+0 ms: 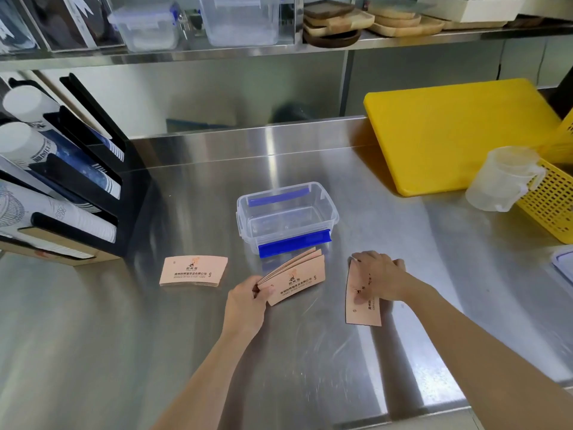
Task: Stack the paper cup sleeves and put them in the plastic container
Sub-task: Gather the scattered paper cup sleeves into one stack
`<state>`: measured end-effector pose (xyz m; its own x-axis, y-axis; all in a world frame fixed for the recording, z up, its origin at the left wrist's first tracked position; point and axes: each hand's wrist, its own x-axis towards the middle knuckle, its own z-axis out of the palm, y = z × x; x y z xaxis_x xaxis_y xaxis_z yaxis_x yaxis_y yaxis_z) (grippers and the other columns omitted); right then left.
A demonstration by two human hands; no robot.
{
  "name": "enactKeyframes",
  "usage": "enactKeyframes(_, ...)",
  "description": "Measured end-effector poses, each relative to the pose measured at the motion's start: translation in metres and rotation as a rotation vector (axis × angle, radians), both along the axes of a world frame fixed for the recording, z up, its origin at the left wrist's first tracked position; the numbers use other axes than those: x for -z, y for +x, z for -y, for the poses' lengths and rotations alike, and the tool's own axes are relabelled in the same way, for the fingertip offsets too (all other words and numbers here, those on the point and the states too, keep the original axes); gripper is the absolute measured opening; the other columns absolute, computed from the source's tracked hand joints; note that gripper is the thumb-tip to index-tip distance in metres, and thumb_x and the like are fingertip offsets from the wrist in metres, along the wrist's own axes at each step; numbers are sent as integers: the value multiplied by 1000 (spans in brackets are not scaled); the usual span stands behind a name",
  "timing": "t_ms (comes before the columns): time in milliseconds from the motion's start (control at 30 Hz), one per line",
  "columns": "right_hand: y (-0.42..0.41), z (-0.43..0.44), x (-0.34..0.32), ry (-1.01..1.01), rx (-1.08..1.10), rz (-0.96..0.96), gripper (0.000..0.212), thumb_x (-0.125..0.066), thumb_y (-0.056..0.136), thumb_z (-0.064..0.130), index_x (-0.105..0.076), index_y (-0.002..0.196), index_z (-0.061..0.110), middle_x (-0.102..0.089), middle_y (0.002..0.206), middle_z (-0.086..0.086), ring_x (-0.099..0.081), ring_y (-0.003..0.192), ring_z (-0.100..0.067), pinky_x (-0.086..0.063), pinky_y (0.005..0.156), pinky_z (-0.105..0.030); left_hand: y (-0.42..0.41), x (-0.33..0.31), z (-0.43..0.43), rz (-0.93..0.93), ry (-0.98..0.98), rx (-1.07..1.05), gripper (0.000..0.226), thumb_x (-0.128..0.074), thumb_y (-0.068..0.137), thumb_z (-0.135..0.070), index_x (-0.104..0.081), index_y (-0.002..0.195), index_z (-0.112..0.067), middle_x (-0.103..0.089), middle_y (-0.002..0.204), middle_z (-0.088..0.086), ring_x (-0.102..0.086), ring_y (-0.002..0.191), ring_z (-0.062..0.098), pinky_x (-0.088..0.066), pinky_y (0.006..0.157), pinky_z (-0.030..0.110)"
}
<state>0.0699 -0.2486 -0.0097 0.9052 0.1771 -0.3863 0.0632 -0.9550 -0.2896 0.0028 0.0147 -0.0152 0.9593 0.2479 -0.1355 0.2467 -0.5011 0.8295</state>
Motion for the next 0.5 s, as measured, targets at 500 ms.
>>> enactKeyframes(500, -2, -5, -20, 511, 266, -42, 26, -80, 67, 19, -55, 57, 19, -70, 66, 1, -63, 58, -11, -44, 45, -13, 0, 1, -4, -14, -18, 0, 8, -61, 84, -13, -66, 90, -10, -69, 81, 7, -58, 69, 20, -41, 56, 21)
